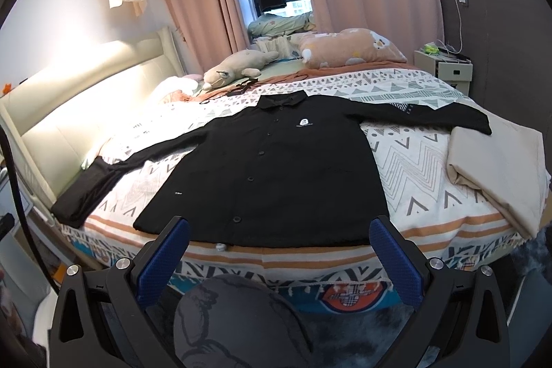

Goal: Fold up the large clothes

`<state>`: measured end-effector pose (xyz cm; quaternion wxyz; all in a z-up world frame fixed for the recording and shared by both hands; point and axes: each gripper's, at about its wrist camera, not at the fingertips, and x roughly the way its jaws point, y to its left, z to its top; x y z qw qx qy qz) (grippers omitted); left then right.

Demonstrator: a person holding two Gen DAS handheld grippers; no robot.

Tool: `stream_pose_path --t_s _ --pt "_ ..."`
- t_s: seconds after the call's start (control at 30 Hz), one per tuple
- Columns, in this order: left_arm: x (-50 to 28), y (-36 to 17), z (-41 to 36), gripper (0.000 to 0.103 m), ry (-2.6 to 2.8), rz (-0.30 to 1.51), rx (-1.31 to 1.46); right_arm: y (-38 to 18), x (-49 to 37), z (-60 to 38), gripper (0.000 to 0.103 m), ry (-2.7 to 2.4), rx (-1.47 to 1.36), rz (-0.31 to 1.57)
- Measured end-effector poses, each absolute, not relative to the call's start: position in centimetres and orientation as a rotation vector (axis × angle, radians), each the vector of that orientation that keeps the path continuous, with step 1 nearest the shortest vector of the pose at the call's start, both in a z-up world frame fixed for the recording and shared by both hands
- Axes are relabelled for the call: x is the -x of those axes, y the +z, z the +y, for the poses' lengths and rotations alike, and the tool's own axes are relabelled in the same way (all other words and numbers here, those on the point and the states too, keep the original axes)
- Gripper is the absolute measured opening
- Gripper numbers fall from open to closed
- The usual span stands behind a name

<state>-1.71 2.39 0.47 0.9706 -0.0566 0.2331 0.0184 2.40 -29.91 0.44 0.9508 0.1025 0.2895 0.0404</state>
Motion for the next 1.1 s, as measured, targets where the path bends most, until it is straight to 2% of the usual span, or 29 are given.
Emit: stream_pose_path --t_s 0.6,1.1 --pt "-3.4 -0.4 2.4 0.102 0.053 0.533 0.103 -0.2 -7.2 -29.9 0.103 0.088 -0.218 0.623" --pt "-10.3 0.6 3.4 0.102 0.137 0.538 0.127 1.8 -16.4 -27.9 0.103 0.163 -0.170 0.607"
